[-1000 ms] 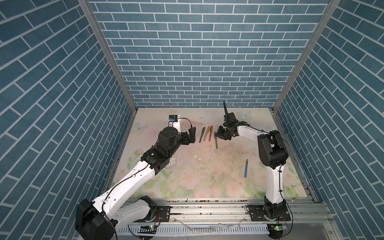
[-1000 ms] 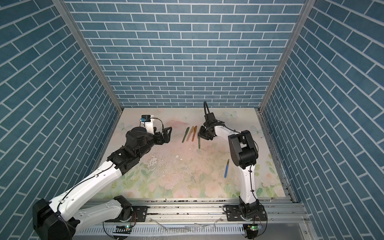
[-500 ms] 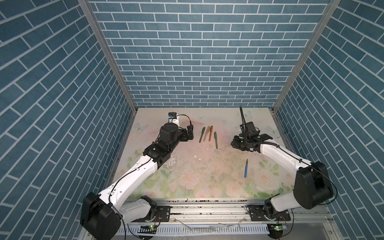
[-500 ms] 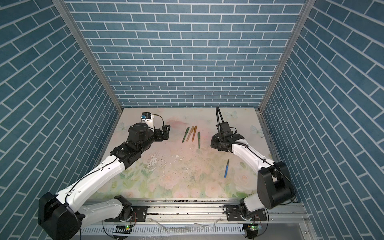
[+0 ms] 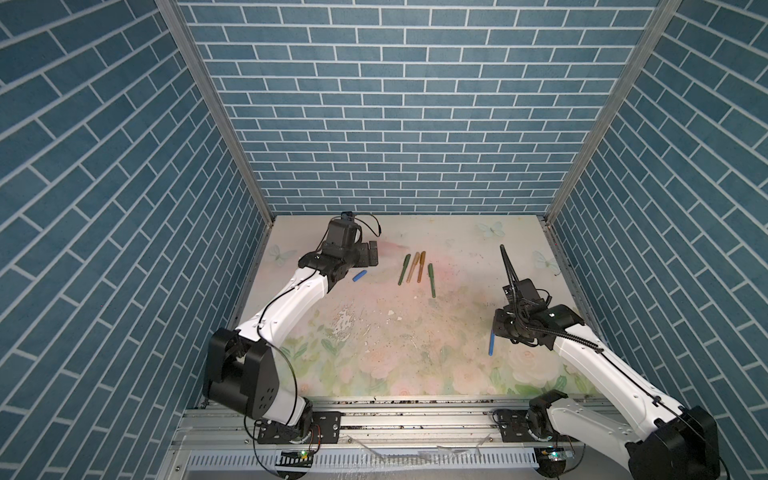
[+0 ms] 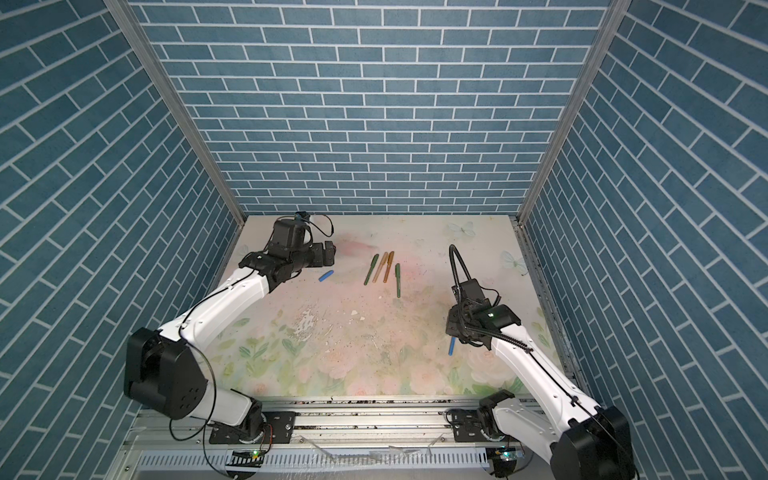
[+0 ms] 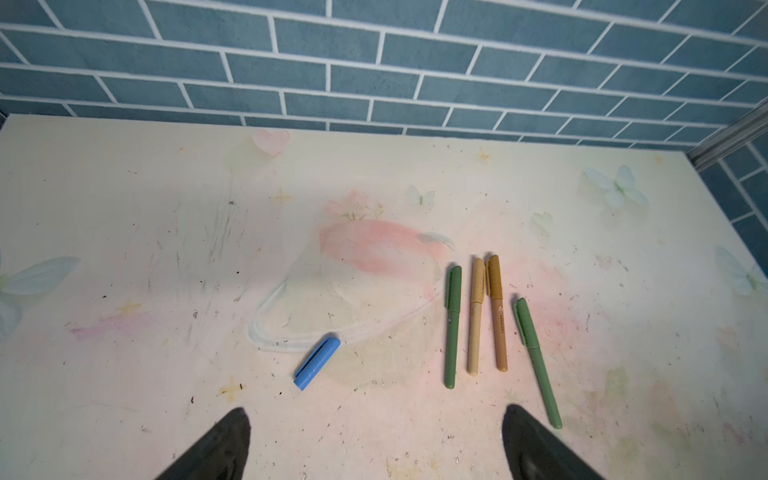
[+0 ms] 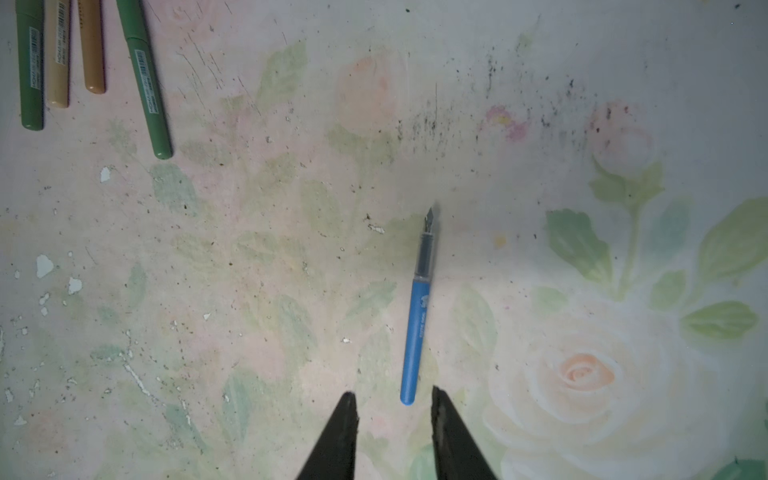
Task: Insert the pens into the pen caps
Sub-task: 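Move the left gripper over the blue cap while the right moves over the blue pen, then lower the left gripper around the blue cap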
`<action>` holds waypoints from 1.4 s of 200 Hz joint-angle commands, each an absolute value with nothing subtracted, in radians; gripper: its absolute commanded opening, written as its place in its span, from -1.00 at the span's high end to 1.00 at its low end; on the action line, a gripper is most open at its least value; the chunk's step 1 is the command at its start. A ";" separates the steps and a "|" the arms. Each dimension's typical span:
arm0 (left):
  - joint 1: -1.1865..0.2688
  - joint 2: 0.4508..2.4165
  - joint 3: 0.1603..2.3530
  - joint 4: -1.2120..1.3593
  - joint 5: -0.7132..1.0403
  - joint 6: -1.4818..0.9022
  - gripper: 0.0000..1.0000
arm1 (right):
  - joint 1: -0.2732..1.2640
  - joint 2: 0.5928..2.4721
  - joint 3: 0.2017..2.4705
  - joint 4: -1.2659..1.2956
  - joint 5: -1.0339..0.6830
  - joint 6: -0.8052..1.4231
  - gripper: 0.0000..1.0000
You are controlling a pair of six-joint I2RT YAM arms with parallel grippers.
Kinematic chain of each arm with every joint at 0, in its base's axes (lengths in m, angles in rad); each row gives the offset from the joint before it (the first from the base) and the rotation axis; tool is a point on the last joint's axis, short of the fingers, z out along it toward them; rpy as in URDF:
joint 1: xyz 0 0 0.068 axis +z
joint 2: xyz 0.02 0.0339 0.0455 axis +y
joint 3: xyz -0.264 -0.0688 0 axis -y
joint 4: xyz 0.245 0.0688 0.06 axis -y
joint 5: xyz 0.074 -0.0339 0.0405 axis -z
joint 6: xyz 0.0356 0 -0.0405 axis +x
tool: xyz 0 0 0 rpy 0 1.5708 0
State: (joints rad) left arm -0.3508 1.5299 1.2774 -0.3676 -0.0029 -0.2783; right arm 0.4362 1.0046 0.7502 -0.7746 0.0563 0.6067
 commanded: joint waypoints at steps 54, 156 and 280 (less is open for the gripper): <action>-0.263 1.796 1.456 -0.702 0.139 -0.167 -0.74 | 0.433 0.911 0.698 -0.786 0.015 0.655 0.34; -0.265 2.086 1.721 -0.832 0.056 0.039 -0.35 | 0.433 0.879 0.655 -0.701 0.002 0.652 0.34; -0.276 2.263 1.809 -0.888 0.057 0.071 0.02 | 0.433 0.842 0.634 -0.708 0.006 0.656 0.34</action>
